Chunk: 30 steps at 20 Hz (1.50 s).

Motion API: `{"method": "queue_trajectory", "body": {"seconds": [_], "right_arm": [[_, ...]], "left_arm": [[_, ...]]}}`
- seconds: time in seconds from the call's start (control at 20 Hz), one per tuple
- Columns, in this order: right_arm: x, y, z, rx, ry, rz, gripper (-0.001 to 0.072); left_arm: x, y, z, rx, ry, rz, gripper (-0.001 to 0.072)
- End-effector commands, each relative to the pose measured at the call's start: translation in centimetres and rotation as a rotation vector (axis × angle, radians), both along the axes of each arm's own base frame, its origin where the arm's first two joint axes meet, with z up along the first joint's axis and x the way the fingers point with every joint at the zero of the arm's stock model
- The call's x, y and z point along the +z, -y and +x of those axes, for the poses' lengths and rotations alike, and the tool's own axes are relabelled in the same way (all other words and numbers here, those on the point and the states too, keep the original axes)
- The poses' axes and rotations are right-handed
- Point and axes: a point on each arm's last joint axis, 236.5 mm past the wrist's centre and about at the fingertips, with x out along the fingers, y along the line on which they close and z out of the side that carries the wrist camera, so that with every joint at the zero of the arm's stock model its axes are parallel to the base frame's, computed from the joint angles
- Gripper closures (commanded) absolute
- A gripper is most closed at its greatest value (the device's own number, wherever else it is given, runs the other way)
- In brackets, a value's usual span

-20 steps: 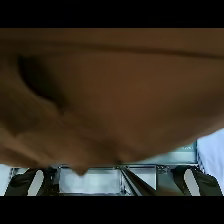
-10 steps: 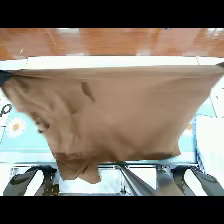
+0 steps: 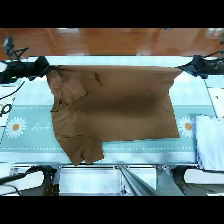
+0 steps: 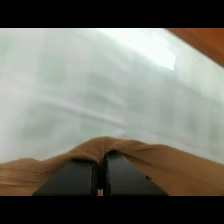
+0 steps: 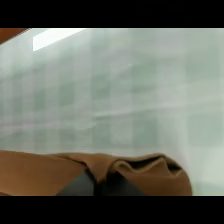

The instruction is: Fold the shirts.

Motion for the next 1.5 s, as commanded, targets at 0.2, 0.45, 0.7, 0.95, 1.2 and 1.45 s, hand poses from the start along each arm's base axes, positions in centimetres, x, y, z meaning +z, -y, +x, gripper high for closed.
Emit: {"method": "queue_trajectory", "body": {"seconds": [0.2, 0.45, 0.7, 0.95, 1.2, 1.45], "right_arm": [[-7.5, -1.4, 6.8, -0.008, -0.072, 0.07, 0.0683], [-8.5, -2.1, 6.3, 0.022, -0.11, 0.075, 0.0683], [-7.6, -2.3, 2.5, 0.132, -0.2, 0.102, 0.0683], [-11.3, -1.3, -3.8, 0.261, -0.435, -0.032, 0.0683], [-13.3, -1.7, -5.6, 0.265, -0.497, -0.015, 0.0683], [-13.5, -1.4, -5.3, 0.25, -0.49, -0.027, 0.0674]], "left_arm": [[-7.4, 1.9, 6.9, -0.028, -0.052, -0.007, 0.0672], [-8.7, 2.3, 4.8, -0.086, -0.149, -0.041, 0.0672], [-8.9, 3.7, -1.3, -0.312, -0.321, -0.083, 0.0672], [-9.8, 4.2, -7.7, -0.459, -0.542, -0.103, 0.0672], [-12.3, 3.3, -12.6, -0.475, -0.74, -0.088, 0.0672], [-13.7, 3.9, -13.9, -0.476, -0.775, -0.096, 0.0671]]}}
